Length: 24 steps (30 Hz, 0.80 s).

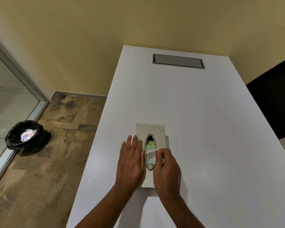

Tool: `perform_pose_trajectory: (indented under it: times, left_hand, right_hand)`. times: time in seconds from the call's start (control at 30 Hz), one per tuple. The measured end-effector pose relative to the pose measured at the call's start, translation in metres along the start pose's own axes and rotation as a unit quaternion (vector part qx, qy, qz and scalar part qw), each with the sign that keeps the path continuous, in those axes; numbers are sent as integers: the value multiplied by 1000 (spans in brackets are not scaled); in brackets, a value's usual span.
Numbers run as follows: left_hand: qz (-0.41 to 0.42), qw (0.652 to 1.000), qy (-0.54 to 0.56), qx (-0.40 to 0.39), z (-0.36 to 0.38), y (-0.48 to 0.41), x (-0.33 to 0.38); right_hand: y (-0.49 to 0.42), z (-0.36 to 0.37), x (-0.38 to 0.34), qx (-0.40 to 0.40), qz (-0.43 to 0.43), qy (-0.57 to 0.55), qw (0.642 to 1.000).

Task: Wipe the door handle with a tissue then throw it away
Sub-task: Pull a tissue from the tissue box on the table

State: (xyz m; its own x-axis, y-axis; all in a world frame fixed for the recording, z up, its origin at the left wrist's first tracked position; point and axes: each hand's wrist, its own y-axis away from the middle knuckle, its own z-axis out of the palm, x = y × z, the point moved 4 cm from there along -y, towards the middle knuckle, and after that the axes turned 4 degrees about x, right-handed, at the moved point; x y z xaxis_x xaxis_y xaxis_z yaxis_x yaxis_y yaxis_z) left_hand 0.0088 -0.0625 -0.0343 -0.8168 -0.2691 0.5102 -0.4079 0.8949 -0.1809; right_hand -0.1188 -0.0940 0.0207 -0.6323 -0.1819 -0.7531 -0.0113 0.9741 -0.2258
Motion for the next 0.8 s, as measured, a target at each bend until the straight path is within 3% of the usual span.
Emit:
perform_pose_trajectory:
  times: [0.2,0.4,0.63,0.8]
  left_hand:
    - [3,1000,4,-3,-1,0,1]
    - [7,999,-27,-19,1,-1,0]
    - [-2,993,-68,-99,-14,-2,6]
    - [12,998,-42,-46,-51,-1,25]
  right_hand:
    - [-13,-6,-18,13,0,-43,999]
    - [-14,-11,-14,4,85,-149,985]
    - [-26,-25,-21,-23,258,-314,914]
    - [-23,-36,-34,-38,359,-439,823]
